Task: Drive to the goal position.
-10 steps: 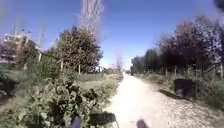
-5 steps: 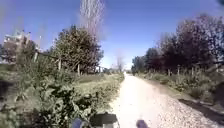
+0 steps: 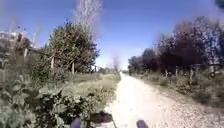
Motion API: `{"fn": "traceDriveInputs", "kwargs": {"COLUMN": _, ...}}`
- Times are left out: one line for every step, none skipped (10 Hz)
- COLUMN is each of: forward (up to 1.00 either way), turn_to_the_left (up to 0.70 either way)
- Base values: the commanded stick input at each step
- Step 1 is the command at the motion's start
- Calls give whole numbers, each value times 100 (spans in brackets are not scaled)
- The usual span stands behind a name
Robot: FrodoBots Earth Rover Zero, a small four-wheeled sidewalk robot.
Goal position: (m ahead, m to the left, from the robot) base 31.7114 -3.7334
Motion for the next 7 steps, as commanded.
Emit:
{"fn": "traceDriveInputs", "kwargs": {"forward": 50, "turn_to_the_left": 0}}
{"fn": "traceDriveInputs", "kwargs": {"forward": 50, "turn_to_the_left": 0}}
{"fn": "traceDriveInputs", "kwargs": {"forward": 50, "turn_to_the_left": 0}}
{"fn": "traceDriveInputs", "kwargs": {"forward": 50, "turn_to_the_left": 0}}
{"fn": "traceDriveInputs", "kwargs": {"forward": 50, "turn_to_the_left": -14}}
{"fn": "traceDriveInputs", "kwargs": {"forward": 50, "turn_to_the_left": -11}}
{"fn": "traceDriveInputs", "kwargs": {"forward": 50, "turn_to_the_left": 0}}
